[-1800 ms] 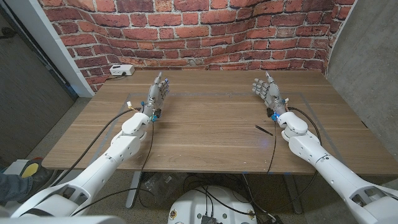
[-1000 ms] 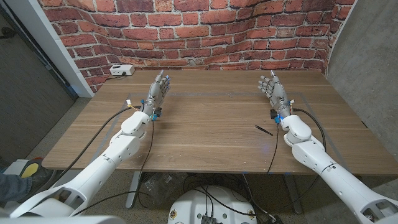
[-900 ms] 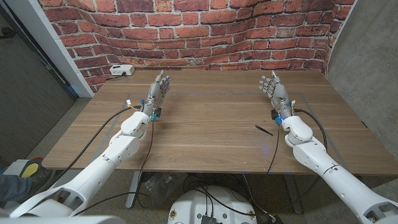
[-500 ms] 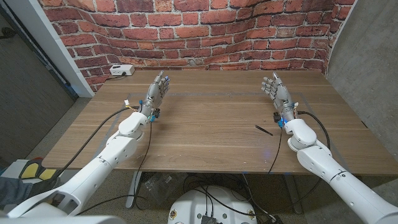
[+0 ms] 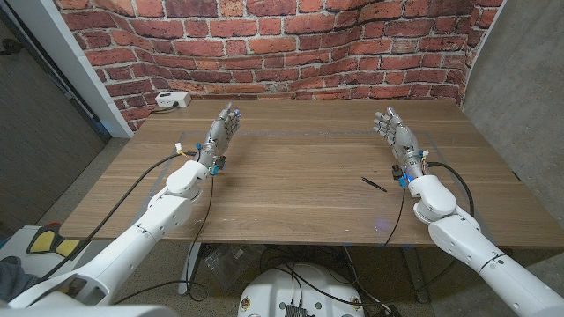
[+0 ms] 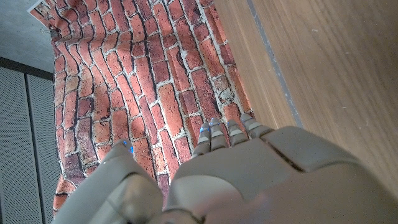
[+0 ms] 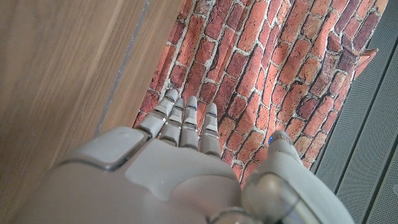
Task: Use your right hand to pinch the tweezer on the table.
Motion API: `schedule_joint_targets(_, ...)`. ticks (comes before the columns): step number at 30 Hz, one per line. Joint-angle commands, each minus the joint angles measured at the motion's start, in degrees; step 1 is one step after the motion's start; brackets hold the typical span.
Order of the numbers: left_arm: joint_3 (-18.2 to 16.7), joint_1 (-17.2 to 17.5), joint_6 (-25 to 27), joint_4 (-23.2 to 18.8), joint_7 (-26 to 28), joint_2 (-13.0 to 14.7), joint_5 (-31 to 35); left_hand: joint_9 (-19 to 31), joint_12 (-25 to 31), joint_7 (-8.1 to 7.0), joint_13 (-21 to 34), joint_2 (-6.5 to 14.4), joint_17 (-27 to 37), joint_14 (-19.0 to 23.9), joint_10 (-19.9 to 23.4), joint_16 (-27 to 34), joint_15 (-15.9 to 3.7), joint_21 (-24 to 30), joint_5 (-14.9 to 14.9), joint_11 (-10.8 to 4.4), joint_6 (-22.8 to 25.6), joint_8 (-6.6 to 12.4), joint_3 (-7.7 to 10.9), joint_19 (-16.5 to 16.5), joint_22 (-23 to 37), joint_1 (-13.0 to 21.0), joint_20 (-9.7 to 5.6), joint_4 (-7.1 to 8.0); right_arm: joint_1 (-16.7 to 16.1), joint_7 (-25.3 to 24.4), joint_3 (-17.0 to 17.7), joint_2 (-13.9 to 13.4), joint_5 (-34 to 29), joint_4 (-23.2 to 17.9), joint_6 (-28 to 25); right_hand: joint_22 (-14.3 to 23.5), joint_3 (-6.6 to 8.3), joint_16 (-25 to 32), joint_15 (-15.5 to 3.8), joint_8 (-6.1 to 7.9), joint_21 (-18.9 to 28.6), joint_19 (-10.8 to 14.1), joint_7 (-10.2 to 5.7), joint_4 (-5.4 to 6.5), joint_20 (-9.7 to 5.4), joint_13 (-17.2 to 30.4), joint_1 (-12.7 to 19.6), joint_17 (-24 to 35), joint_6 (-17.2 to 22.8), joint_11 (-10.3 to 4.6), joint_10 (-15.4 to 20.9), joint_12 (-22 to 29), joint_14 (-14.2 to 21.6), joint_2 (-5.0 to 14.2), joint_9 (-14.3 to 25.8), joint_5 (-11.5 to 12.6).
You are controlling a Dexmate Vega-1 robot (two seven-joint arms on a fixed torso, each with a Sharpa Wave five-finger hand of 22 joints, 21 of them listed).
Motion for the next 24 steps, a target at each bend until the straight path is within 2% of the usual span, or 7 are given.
schedule_joint_targets(1, 0.13, 1.17, -0.83, -1.08, 0.74, -0.04, 0.53, 0.18, 0.47, -0.09, 0.28, 0.17, 0.29, 0.72, 0.85, 0.28, 0.11, 0.33, -0.21, -0.02, 0.99, 0.42, 0.4, 0.48, 0.23, 0.97, 0.2, -0.25, -5.11, -1.73, 2.42, -2.4, -2.06, -4.8, -0.33, 0.3, 0.47, -0.05, -0.15, 0.42, -0.2, 0.62, -0.16, -0.57, 0.02, 0.26, 0.99, 0.08, 0.61, -0.29, 0.46, 0.43, 0.64, 0.17, 0.32, -0.18)
schedule_joint_targets(4, 0.19, 1.42, -0.66, -1.08, 0.78, -0.16, 0.33, 0.18, 0.5, -0.08, 0.27, 0.35, 0.29, 0.85, 1.05, 0.27, 0.1, 0.35, -0.26, -0.24, 1.22, 0.45, 0.49, 0.59, 0.23, 1.15, 0.23, -0.3, -6.31, -2.47, 3.07, -2.73, -2.95, -5.71, -0.39, 0.31, 0.63, -0.02, -0.2, 0.21, -0.2, 0.73, -0.4, -0.9, 0.02, 0.27, 1.47, 0.07, 0.28, -0.09, 0.63, 0.47, 0.85, 0.25, 0.35, -0.24)
schedule_joint_targets(8, 0.55, 1.85, -0.6, -0.78, 1.28, -1.16, -0.03, 0.19, 0.58, -0.03, 0.28, 1.0, 0.28, 1.61, 1.71, 0.36, 0.07, 0.5, -0.44, -0.19, 2.07, 0.58, 0.81, 1.17, 0.22, 1.77, 0.4, -0.48, -7.74, -3.1, 3.65, -2.2, -3.86, -6.05, 1.17, 0.32, 0.86, 0.01, -0.3, -0.07, -0.13, 1.03, -0.52, -1.25, 0.04, 0.28, 2.03, 0.07, -0.26, -0.61, 0.59, 0.43, 1.08, 0.44, 0.37, -0.24)
schedule_joint_targets(17, 0.98, 1.32, -0.79, -0.53, 1.3, -1.44, 0.6, 0.19, 0.72, -0.04, 0.28, 1.81, 0.27, 2.68, 2.89, 0.4, 0.11, 0.77, -0.81, -0.08, 2.95, 0.56, 1.23, 2.3, 0.21, 2.73, 0.48, -0.83, -11.93, -5.49, 5.56, -2.19, -6.54, -8.74, 1.14, 0.33, 1.41, 0.12, -0.55, -0.43, 0.11, 1.92, -0.68, -1.98, 0.2, 0.31, 3.32, 0.05, -0.98, -0.92, 0.85, 0.48, 1.72, 0.88, 0.4, -0.18)
schedule_joint_targets(20, 1.04, 1.16, -0.61, -0.44, 1.32, -1.55, 0.57, 0.19, 0.65, -0.03, 0.28, 1.92, 0.27, 2.76, 2.88, 0.35, 0.1, 0.68, -0.89, -0.13, 3.01, 0.51, 1.3, 2.17, 0.21, 2.92, 0.14, -0.9, -13.12, -6.04, 6.11, -2.24, -7.65, -9.48, 1.1, 0.34, 1.61, 0.16, -0.65, -0.87, 0.2, 2.35, -0.62, -2.42, 0.16, 0.32, 4.01, 0.04, -1.98, -1.36, 1.14, 0.56, 2.14, 0.88, 0.41, -0.21)
schedule_joint_targets(24, 1.25, 0.97, -0.35, -0.4, 1.42, -1.63, 0.74, 0.2, 0.58, -0.11, 0.28, 2.07, 0.27, 2.78, 2.89, 0.28, 0.1, 0.58, -0.97, -0.17, 3.13, 0.48, 1.38, 2.04, 0.2, 3.12, 0.29, -0.99, -14.28, -5.95, 6.69, -2.55, -8.43, -10.15, 0.78, 0.36, 1.68, 0.06, -0.77, -0.71, 0.15, 2.46, -0.9, -2.75, 0.14, 0.3, 4.49, 0.04, -1.42, -2.5, 0.85, 0.38, 2.24, 0.77, 0.39, -0.26)
